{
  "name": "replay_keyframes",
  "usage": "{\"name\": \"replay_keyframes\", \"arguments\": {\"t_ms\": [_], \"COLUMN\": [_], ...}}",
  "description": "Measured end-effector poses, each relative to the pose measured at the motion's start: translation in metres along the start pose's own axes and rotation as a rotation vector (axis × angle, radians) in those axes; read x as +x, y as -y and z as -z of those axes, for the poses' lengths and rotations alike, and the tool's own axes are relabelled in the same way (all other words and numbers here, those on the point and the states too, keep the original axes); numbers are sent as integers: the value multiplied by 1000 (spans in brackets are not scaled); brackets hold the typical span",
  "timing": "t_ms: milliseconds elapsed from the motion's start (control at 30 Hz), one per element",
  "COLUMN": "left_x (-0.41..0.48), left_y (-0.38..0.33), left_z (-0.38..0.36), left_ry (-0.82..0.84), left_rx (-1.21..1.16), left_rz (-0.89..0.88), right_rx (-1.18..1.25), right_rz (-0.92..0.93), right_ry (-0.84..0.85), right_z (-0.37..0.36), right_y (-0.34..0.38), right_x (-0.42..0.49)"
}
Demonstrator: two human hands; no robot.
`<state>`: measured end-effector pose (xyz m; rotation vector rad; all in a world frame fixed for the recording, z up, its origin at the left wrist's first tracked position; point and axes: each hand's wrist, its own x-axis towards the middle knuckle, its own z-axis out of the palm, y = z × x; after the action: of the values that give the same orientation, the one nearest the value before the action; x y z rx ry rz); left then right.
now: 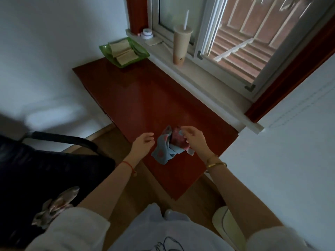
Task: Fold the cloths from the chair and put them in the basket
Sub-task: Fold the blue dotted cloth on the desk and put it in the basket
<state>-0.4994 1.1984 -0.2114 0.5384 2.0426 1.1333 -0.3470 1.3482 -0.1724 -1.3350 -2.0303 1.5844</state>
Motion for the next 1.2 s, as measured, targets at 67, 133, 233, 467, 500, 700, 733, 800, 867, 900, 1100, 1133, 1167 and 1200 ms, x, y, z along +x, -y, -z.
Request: {"name": "replay_keyframes", "arguments": {"t_ms": [67,133,233,467,500,700,733,800,867,900,1100,1133,1167,1200], "left_x": [19,32,46,67,68,58,57,55,52,50,33,31,28,25], "left_y": [12,22,33,44,44,21,11,-12,-38,-51,-117,-126,-134,-142], "left_z": [-7,-12,-19,-30,-29,-2,6,22,37,43,68,72,77,81], "left_ry": [45,106,161,142,132,110,123,146,170,189,192,172,159,153], "left_rx": [121,228,277,356,369,282,266,256,263,269,296,279,266,257], "left_rz": [22,17,17,32,34,-54,-86,-157,-243,-285,-456,-484,-514,-539], "right_rx": [-165,-321,-722,-1148,-1074,-526,-483,-409,-339,-315,-504,-551,-581,-590], "right_rz": [55,127,257,409,425,472,440,383,393,407,497,501,507,517], "right_ry": [35,68,177,118,100,223,246,249,185,150,106,105,97,83], "right_z": [-9,-19,-34,-55,-54,-17,-9,4,16,23,68,75,82,88], "right_y": [-10,-18,-30,-51,-51,-19,-10,7,22,28,59,62,66,70], "right_x": [22,43,74,95,96,88,85,78,72,69,53,51,49,46]}}
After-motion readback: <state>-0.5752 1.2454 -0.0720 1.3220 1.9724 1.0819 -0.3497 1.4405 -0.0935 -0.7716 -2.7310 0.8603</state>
